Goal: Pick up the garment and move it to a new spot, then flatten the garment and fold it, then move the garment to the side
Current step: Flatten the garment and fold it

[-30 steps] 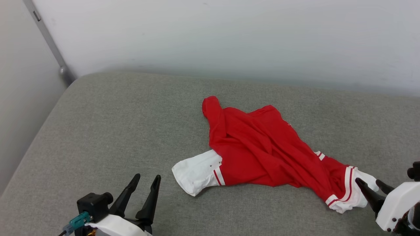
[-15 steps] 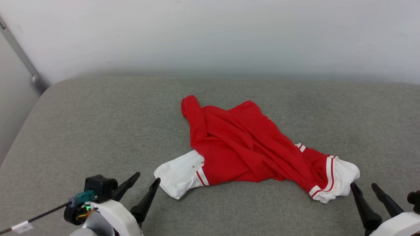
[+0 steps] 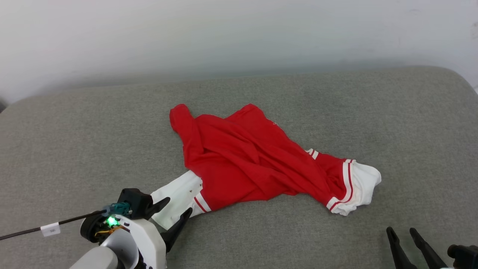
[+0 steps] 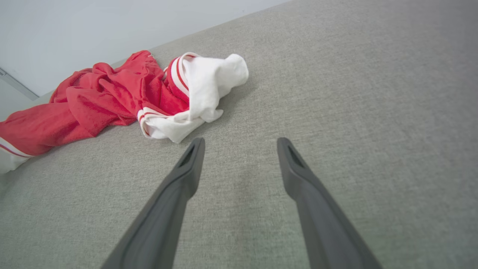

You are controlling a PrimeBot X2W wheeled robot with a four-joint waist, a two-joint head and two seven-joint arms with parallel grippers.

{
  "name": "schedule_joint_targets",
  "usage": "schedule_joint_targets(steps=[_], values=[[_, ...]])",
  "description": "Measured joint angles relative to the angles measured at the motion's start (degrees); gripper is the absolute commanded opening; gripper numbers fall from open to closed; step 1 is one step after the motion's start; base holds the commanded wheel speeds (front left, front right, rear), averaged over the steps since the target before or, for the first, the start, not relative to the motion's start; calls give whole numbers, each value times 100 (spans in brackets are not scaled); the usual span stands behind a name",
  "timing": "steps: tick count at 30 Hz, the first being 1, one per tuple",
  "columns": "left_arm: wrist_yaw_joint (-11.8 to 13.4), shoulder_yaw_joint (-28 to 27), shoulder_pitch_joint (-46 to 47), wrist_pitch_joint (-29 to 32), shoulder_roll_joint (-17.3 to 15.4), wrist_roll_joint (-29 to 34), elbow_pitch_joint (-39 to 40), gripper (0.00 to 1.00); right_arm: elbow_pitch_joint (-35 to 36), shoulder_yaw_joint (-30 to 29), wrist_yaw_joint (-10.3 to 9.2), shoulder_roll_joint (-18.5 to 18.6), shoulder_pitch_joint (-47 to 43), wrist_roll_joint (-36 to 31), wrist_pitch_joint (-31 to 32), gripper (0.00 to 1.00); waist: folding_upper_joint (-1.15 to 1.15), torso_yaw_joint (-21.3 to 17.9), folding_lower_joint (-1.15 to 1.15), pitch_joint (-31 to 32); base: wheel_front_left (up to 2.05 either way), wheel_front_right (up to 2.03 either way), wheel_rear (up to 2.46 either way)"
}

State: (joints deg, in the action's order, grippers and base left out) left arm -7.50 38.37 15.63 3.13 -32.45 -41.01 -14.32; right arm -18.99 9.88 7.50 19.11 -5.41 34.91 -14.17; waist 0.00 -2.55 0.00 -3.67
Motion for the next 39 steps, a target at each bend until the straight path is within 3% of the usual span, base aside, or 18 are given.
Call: schedule_joint_targets(steps=[4, 16, 17, 18, 19, 24, 30, 34, 36, 39], values=[[4, 98, 249, 101, 85, 104, -355, 100, 67, 11, 0, -32, 80, -22, -73, 100, 0, -197, 0, -135, 0, 0, 0], [33, 392, 736, 526, 385, 186, -1261, 98, 1693, -758, 0, -598, -341, -934, -92, 100, 0, -514, 0, -422, 0, 0, 0], [32, 430, 773, 577, 388, 172, -1284, 63, 1724, -782, 0, -644, -383, -967, -92, 100, 0, -520, 0, -425, 0, 0, 0], [26, 477, 818, 638, 385, 152, -1288, 18, 1724, -795, 0, -690, -423, -971, -92, 100, 0, -526, 0, -424, 0, 0, 0], [25, 521, 851, 690, 374, 130, -1269, 0, 1725, -786, 0, -717, -452, -992, -92, 100, 0, -529, 0, -421, 0, 0, 0], [10, 855, 1018, 1121, 268, -260, -873, 0, 1774, -844, 0, -836, -471, -1074, -92, 100, 0, -522, 0, -394, 0, 0, 0], [9, 726, 1361, 1841, 146, -1589, -112, 0, 1770, -903, 1, -895, -489, -1124, -92, 100, 0, -512, 0, -331, 0, 0, 0], [46, -1, 1558, 2310, 207, -3002, 153, 0, 1682, -910, 0, -892, -530, -1120, -92, 100, 0, -494, 0, -282, 0, 0, 0], [241, -459, 1622, 2539, 250, -3785, 130, 0, 1658, -917, 0, -892, -536, -1118, -92, 100, 0, -493, 0, -269, 0, 0, 0], [587, -1045, 1845, 2659, 20, -4339, -166, 0, 1627, -882, 0, -894, -535, -1111, -92, 100, 0, -517, 0, -269, 0, 0, 0]])
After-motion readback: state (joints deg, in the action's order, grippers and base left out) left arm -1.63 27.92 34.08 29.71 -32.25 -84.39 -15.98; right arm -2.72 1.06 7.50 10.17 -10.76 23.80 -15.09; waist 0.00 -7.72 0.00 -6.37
